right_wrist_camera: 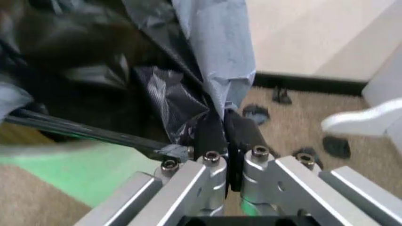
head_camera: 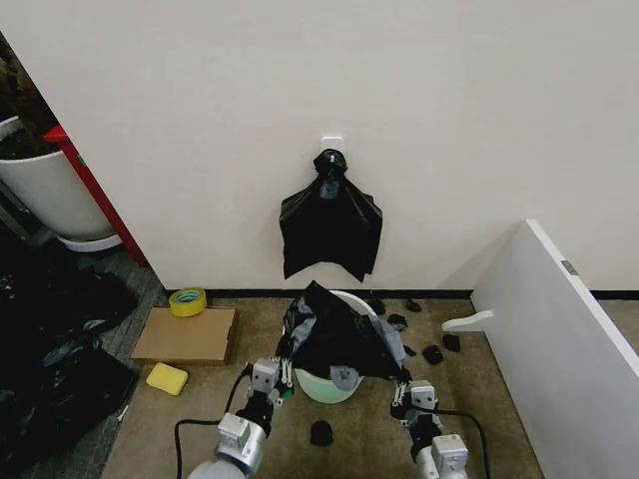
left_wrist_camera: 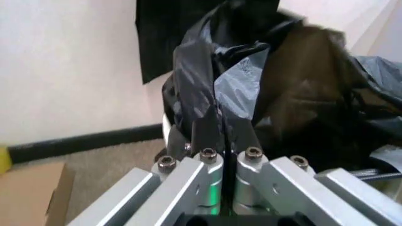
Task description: Place the garbage bag over the trash bin.
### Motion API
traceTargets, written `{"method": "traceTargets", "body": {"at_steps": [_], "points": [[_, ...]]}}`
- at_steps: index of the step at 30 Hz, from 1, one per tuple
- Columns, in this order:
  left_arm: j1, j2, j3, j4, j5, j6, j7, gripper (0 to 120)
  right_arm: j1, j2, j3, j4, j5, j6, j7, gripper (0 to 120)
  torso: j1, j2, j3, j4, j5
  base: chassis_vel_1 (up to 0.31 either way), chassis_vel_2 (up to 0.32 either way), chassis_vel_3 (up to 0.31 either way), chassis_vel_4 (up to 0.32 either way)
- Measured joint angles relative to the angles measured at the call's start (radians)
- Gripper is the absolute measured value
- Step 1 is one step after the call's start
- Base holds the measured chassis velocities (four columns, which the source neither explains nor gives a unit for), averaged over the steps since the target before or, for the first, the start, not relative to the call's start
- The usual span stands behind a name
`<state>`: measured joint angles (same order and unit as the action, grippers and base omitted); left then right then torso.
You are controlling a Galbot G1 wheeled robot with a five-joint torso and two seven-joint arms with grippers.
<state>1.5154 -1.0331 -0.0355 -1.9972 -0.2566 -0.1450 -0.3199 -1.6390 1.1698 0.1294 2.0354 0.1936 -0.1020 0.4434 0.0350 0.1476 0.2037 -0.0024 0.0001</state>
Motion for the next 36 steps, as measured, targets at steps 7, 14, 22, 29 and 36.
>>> {"method": "traceTargets", "body": {"at_steps": [7, 14, 22, 29, 36], "points": [[0.038, 0.01, -0.009, 0.0, -0.005, 0.007, -0.013, 0, 0.021, 0.006, -0.01, -0.019, 0.034, -0.078, 0.002, 0, 0.0, 0.0, 0.0, -0.0001, 0.0, 0.0, 0.0, 0.0, 0.0], [0.07, 0.006, -0.009, 0.011, -0.01, 0.021, -0.018, 0, 0.039, 0.008, -0.035, -0.034, 0.054, -0.113, -0.002, 0, 0.0, 0.0, 0.0, -0.0001, -0.0002, 0.0, 0.0, 0.0, 0.0], [0.029, 0.009, -0.006, 0.072, -0.026, 0.024, -0.025, 0, 0.086, 0.023, -0.061, -0.088, 0.05, -0.121, -0.011, 0, 0.0, 0.0, 0.0, 0.0, -0.0001, 0.0, 0.0, 0.0, 0.0], [-0.06, -0.011, 0.007, 0.156, -0.056, 0.032, -0.029, 0, 0.118, 0.053, -0.066, -0.152, 0.024, -0.094, -0.01, 0, 0.0, 0.0, 0.0, -0.0002, -0.0002, 0.0, 0.0, 0.0, 0.0], [-0.131, -0.021, 0.019, 0.208, -0.087, 0.053, -0.032, 0, 0.147, 0.063, -0.066, -0.193, 0.02, -0.089, -0.004, 0, 0.0, 0.0, 0.0, -0.0002, -0.0002, 0.0, 0.0, 0.0, 0.0]]}}
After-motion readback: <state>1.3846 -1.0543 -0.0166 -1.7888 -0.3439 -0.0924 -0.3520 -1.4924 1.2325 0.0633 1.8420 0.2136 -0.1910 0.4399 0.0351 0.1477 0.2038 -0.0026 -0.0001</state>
